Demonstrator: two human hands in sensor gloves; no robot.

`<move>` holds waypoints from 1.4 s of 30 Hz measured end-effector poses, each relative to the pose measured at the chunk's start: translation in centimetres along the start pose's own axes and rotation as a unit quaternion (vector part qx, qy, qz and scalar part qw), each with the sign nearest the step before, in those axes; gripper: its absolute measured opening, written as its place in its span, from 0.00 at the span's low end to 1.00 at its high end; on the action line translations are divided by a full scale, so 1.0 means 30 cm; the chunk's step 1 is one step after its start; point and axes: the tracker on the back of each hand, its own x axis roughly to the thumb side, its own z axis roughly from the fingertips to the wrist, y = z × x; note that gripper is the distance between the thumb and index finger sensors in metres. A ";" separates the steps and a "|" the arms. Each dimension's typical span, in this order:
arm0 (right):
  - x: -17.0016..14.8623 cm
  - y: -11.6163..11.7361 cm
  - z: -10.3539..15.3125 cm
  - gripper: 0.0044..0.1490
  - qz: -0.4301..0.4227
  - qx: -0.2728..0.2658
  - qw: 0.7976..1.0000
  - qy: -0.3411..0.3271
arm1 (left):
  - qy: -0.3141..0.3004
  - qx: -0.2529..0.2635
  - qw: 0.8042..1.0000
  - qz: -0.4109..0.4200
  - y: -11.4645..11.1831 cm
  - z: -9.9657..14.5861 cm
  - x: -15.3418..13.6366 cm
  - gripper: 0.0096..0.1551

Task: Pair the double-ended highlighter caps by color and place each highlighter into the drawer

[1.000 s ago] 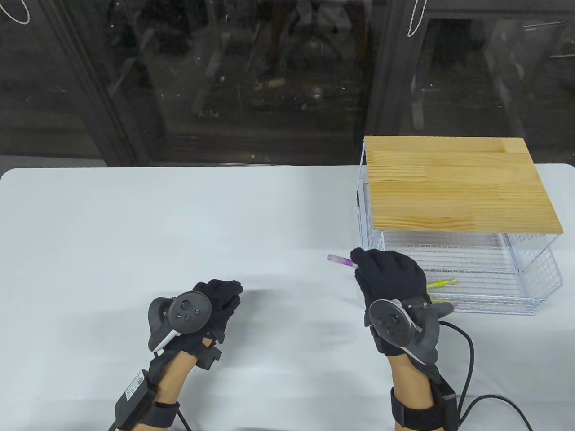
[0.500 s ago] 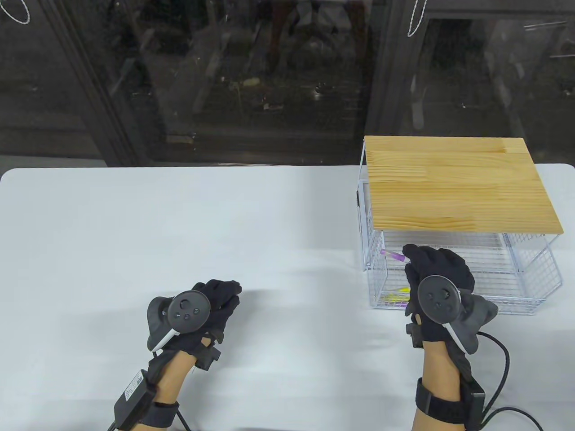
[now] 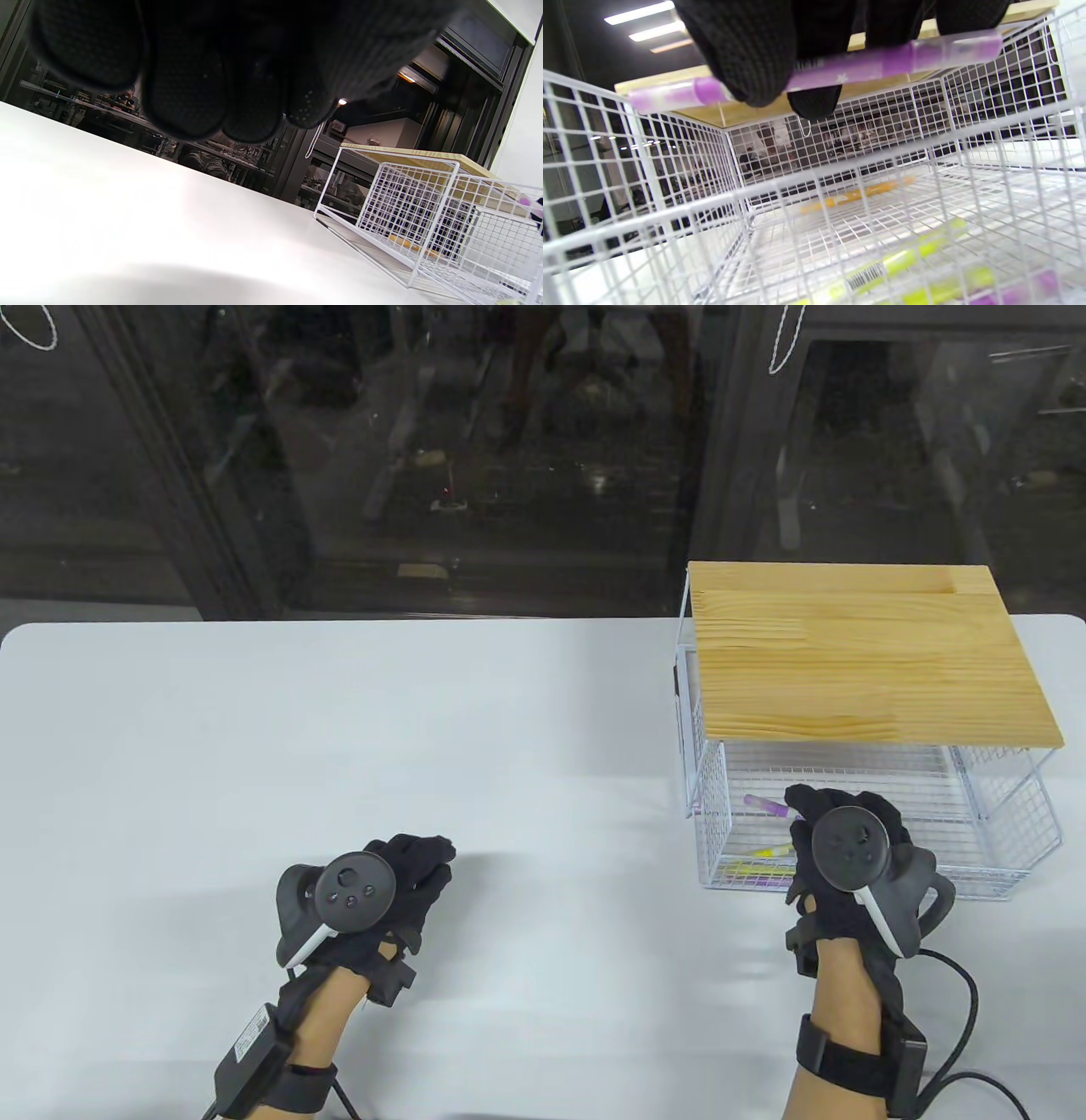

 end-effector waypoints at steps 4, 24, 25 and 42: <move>-0.013 0.009 -0.004 0.28 -0.001 0.012 1.000 0.008 | 0.001 -0.002 1.000 0.001 0.000 0.000 -0.001 0.25; 0.053 -0.060 0.027 0.28 -0.001 -0.026 0.998 -0.059 | 0.004 -0.002 1.000 0.003 0.008 -0.002 -0.008 0.25; 0.050 -0.058 0.029 0.27 0.010 -0.022 0.997 -0.067 | 0.004 -0.002 1.000 0.001 0.009 -0.002 -0.009 0.25; 0.014 0.003 0.069 0.25 0.020 0.044 0.995 -0.085 | -0.070 0.016 0.995 -0.063 0.041 -0.086 0.199 0.25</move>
